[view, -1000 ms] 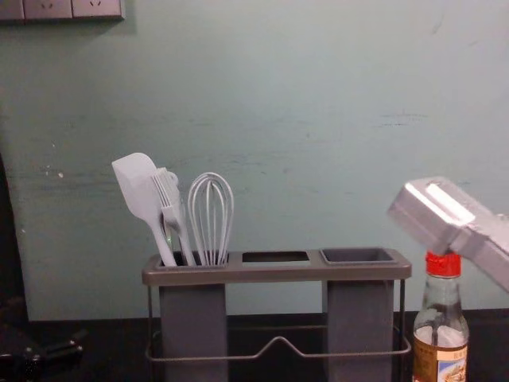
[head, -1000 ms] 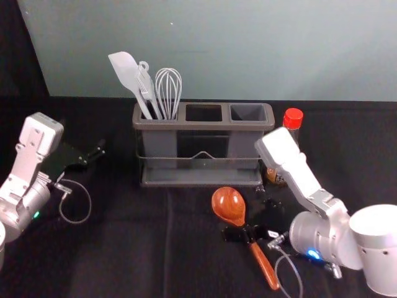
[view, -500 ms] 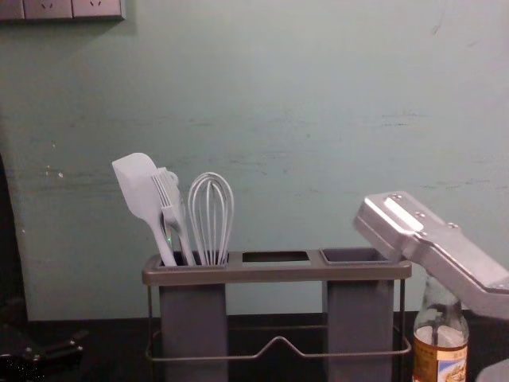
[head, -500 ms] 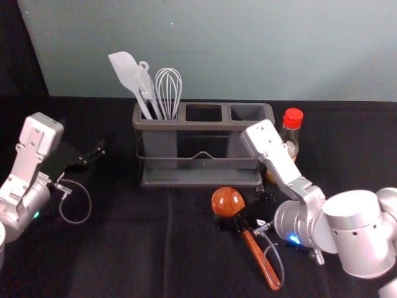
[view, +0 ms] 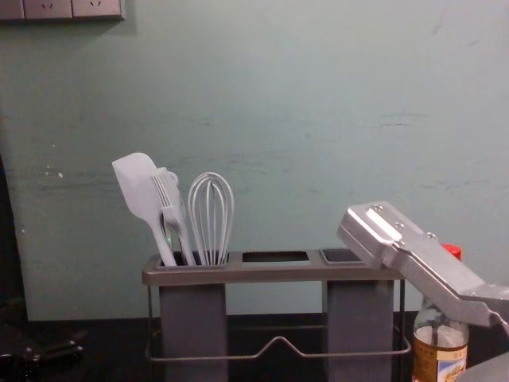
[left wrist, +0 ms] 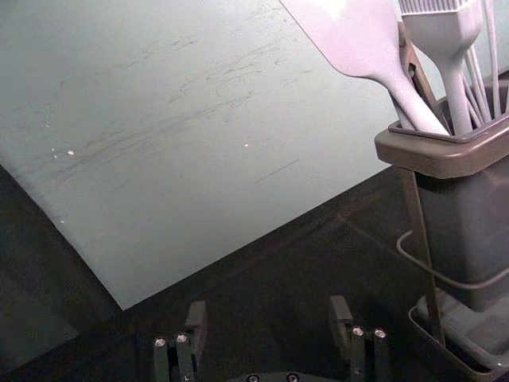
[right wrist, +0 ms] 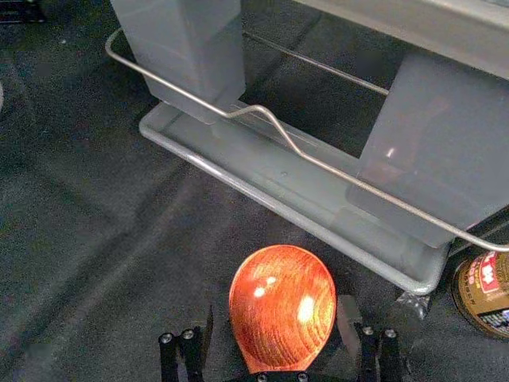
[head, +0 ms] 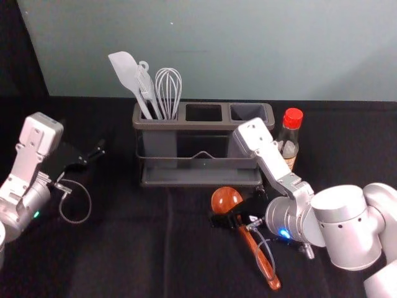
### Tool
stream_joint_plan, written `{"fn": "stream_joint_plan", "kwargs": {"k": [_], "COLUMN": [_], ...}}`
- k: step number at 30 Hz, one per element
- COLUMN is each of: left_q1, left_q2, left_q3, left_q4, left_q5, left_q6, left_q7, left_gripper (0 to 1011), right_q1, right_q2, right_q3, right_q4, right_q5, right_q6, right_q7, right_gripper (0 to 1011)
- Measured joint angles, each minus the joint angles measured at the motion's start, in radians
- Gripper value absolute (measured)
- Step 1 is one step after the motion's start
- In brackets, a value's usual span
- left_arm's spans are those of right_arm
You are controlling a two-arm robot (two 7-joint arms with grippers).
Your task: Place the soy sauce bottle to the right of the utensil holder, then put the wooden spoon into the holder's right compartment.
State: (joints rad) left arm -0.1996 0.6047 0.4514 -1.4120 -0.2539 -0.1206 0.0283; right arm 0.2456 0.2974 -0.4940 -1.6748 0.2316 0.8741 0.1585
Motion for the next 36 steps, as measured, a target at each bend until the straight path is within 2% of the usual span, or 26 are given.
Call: {"fn": "stream_joint_plan", "kwargs": {"k": [27, 36], "left_q1": [0.000, 0.000], "left_q2": [0.000, 0.000], "left_q3": [0.000, 0.000], "left_q4": [0.000, 0.000], "left_q5": [0.000, 0.000], "left_q6": [0.000, 0.000], "left_q7": [0.000, 0.000], "left_gripper": [1005, 1005], "right_q1": [-0.005, -0.005], "right_q2": [-0.044, -0.052], "right_q3": [0.014, 0.015], "right_q4": [0.034, 0.041], "right_q5": [-0.068, -0.093], "right_q6": [-0.010, -0.017], "right_q7": [0.010, 0.018], "right_gripper": [1002, 838]}}
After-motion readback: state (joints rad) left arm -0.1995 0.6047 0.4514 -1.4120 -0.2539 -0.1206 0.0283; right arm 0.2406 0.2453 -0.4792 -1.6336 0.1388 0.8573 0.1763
